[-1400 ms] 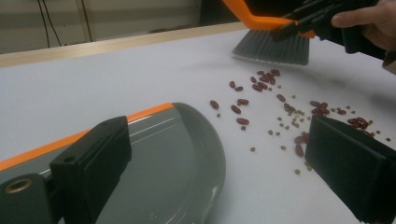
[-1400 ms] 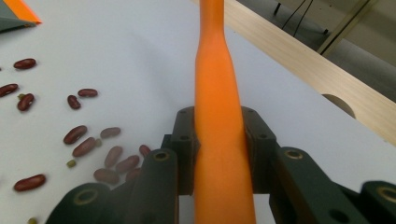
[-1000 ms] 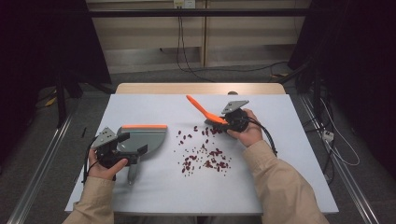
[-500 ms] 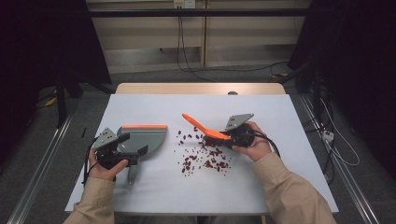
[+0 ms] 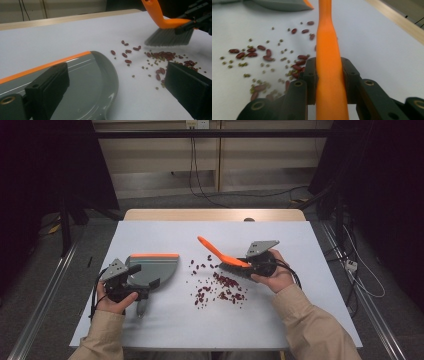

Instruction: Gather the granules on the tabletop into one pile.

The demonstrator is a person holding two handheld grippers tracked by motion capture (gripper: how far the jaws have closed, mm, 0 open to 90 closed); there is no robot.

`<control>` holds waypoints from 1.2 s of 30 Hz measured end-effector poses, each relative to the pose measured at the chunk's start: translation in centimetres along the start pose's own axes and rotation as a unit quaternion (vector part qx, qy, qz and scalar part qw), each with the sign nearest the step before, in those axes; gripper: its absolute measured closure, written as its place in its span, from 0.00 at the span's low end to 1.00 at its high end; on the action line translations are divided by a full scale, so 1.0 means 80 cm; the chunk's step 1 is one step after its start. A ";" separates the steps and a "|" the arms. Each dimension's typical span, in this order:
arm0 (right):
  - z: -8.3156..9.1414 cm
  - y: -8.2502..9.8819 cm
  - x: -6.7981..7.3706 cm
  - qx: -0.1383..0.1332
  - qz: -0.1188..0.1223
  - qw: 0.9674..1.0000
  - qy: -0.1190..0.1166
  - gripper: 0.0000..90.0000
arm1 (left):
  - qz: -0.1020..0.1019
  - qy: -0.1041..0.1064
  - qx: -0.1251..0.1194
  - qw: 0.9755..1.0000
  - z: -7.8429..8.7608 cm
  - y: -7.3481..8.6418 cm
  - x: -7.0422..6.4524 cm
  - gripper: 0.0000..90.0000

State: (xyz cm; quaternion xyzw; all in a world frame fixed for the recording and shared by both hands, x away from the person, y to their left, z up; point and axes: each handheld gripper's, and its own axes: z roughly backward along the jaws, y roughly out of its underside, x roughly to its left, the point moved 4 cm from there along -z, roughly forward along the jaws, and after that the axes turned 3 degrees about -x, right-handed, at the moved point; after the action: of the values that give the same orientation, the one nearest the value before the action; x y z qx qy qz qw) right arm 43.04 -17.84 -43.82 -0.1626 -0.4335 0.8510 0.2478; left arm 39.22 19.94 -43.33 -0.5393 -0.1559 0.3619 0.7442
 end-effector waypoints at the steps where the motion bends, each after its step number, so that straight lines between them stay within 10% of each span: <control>1: -0.001 -0.002 -0.003 -0.004 -0.003 1.000 0.000 0.79 | 0.001 0.001 0.001 1.000 0.000 0.000 0.000 0.06; 21: -0.062 -0.046 -0.065 -0.034 -0.024 0.999 0.028 0.79 | 0.005 0.012 0.008 1.000 -0.004 0.003 0.000 0.06; 36: -0.117 -0.060 -0.078 -0.041 -0.010 0.999 0.025 0.79 | 0.004 0.016 0.010 1.000 -0.007 0.004 -0.001 0.06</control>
State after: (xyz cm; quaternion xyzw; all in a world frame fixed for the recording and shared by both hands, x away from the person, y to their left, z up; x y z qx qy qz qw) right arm 54.13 -12.78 -44.83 -0.1900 -0.4631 0.8257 0.2601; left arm 39.41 19.54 -43.81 -0.5381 -0.1380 0.3578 0.7506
